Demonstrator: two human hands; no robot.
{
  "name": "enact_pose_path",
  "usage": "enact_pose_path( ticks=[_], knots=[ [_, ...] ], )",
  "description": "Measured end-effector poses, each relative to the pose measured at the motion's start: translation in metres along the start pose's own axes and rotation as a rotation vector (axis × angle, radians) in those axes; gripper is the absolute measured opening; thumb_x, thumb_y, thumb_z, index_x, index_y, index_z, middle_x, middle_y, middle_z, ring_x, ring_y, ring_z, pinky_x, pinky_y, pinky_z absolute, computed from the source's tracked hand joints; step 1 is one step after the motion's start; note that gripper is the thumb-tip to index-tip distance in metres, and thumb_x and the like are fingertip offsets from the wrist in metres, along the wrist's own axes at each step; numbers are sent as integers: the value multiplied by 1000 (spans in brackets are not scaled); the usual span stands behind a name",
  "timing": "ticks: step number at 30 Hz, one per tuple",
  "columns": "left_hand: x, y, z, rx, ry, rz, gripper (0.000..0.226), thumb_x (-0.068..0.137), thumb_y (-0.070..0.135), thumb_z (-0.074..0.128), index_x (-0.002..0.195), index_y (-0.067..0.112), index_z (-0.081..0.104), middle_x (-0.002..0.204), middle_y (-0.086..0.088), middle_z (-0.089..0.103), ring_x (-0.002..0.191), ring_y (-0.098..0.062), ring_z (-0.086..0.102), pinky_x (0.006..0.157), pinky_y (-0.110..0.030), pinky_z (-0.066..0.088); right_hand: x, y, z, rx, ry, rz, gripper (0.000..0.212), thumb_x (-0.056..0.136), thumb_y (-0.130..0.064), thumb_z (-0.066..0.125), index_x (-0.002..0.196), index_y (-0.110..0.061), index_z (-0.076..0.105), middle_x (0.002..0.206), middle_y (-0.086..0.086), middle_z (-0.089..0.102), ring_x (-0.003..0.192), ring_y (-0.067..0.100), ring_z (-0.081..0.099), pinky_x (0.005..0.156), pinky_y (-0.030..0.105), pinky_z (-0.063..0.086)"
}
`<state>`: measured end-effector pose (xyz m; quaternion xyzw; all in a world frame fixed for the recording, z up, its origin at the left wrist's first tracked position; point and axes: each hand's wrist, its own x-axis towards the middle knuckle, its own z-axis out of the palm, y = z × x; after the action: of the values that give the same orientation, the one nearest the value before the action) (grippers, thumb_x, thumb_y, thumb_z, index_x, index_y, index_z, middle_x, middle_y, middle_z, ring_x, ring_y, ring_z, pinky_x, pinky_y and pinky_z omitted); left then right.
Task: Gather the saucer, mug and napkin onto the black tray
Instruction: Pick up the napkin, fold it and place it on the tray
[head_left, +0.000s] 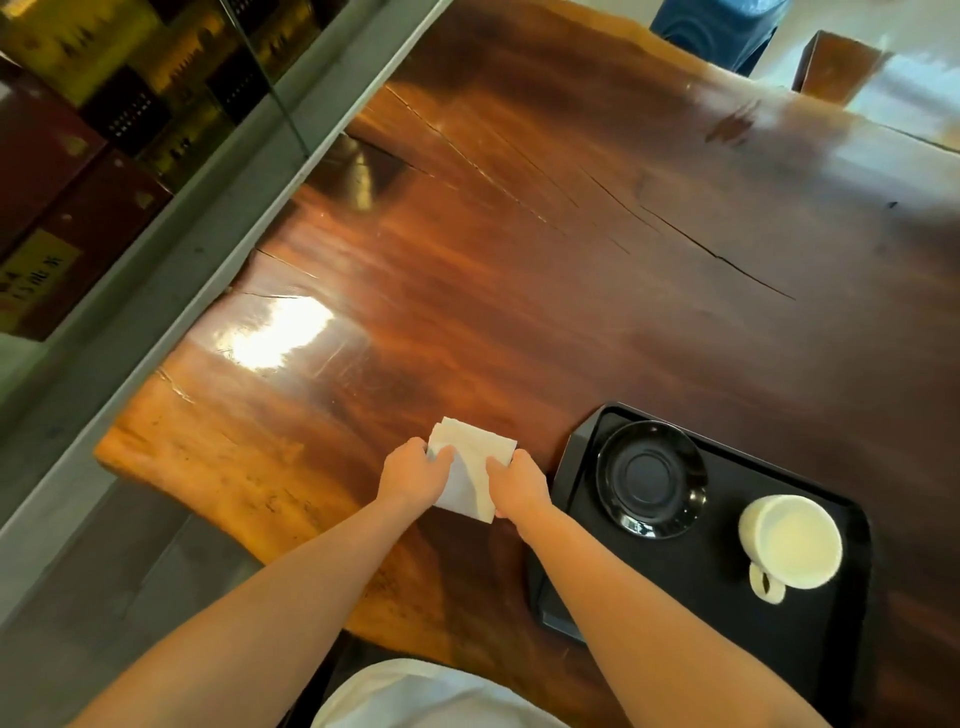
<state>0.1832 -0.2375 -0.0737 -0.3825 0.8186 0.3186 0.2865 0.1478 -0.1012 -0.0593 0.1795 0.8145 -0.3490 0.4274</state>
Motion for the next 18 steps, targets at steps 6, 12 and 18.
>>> enact_pose_path(
  ticks=[6,12,18],
  knots=[
    [-9,-1,2,-54,-80,-72,44,101,54,43,104,13,59,113,-10,64,93,-18,58,85,-29,50,-12,18,-14,74,-128,-46,34,99,-18,49,132,-15,55,117,4,66,103,25,64,79,43,62],
    [-38,10,13,-260,-114,-87,83,91,74,39,149,15,38,147,-7,48,124,-26,52,96,-40,44,-36,39,-36,222,-228,-83,36,100,-14,47,135,-16,51,124,7,63,111,26,62,87,48,59],
    [-74,28,39,-404,-121,-154,86,84,81,40,148,23,33,142,-4,46,111,-21,48,90,-40,40,-60,72,-65,215,-230,-137,42,99,-16,50,140,-23,46,128,4,60,114,24,59,88,47,59]
  ],
)
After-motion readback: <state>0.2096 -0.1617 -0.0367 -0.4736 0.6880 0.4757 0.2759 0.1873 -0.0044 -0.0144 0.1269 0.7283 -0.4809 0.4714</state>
